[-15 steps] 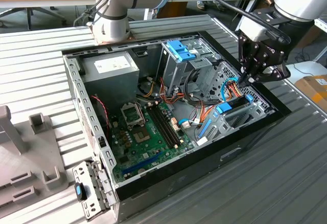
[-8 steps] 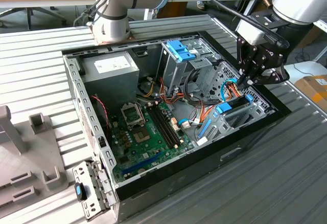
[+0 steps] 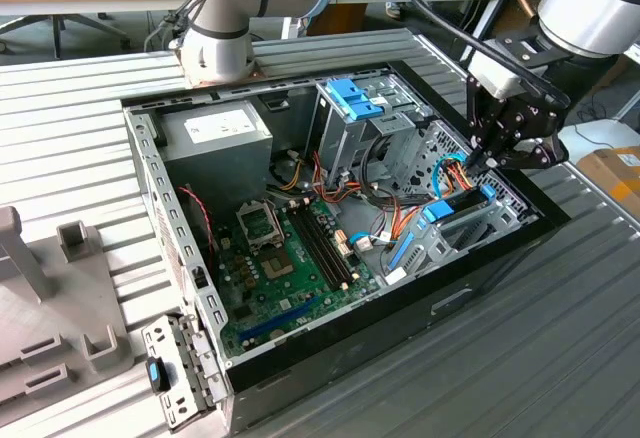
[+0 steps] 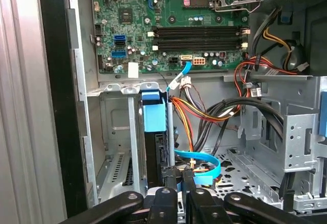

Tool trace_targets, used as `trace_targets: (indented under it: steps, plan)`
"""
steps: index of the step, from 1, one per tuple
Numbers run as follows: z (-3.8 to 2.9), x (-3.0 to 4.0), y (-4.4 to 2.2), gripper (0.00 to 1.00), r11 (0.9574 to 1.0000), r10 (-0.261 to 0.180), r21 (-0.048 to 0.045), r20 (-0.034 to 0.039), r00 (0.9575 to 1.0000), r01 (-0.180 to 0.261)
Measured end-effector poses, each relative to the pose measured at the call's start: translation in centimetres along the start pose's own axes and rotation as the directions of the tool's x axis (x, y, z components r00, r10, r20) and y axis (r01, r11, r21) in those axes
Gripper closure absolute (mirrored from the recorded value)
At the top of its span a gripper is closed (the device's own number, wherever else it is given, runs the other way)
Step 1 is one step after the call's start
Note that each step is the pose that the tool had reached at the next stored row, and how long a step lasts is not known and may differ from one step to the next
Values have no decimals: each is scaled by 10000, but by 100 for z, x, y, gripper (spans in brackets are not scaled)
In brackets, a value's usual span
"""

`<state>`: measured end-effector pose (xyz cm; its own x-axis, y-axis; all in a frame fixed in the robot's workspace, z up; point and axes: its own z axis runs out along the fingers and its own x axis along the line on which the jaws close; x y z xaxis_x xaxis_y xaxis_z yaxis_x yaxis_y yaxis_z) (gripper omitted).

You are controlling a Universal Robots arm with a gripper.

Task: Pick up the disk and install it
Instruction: 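Insert the second disk wire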

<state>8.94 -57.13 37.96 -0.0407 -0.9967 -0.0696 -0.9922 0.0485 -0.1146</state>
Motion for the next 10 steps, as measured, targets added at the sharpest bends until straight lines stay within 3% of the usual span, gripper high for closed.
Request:
trace_targets:
  steps: [2, 6, 10]
  plan:
    - [3, 27, 3, 84, 10000, -28, 34, 45, 10000, 28]
    - [24, 85, 25, 84, 9997, -196, 125, 253, 9995, 193]
    - [26, 92, 55, 84, 9996, -229, 173, 305, 9993, 224]
